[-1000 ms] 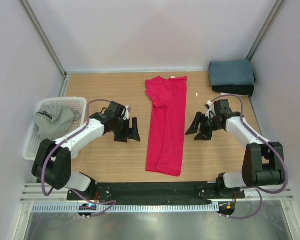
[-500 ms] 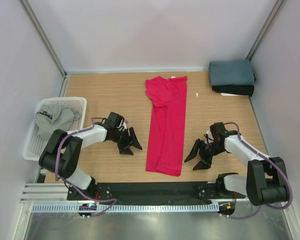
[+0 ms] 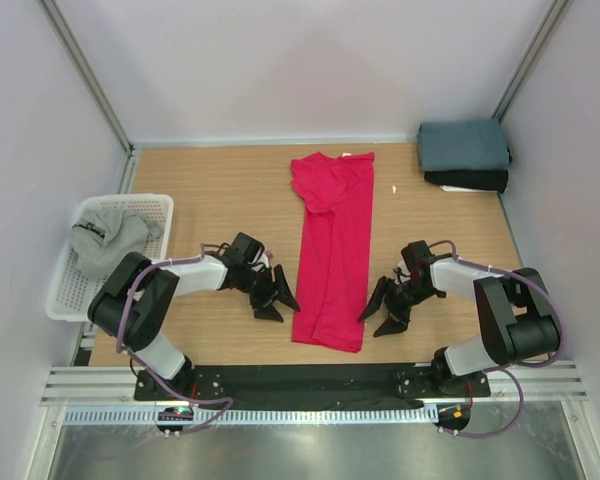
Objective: Fold and stack the t-shirts
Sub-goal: Fold the tshirt
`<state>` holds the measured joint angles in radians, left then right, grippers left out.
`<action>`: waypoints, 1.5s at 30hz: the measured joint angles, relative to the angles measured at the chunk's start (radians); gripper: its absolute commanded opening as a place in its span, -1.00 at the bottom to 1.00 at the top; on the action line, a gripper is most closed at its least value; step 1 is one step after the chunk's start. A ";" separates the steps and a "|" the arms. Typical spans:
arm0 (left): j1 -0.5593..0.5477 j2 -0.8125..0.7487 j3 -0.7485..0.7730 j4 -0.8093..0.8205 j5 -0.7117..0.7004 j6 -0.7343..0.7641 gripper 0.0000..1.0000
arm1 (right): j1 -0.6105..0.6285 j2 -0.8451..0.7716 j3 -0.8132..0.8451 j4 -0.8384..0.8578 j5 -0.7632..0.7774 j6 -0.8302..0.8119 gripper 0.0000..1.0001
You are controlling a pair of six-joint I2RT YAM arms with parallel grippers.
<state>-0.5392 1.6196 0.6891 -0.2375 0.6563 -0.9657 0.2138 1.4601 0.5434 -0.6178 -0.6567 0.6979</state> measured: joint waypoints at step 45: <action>-0.031 0.049 0.214 -0.079 0.025 0.119 -1.00 | -0.013 -0.089 0.307 -0.023 0.035 -0.113 -0.98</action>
<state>-0.5701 1.6684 0.9028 -0.3164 0.6811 -0.8467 0.2005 1.3716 0.8501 -0.6411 -0.6212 0.5854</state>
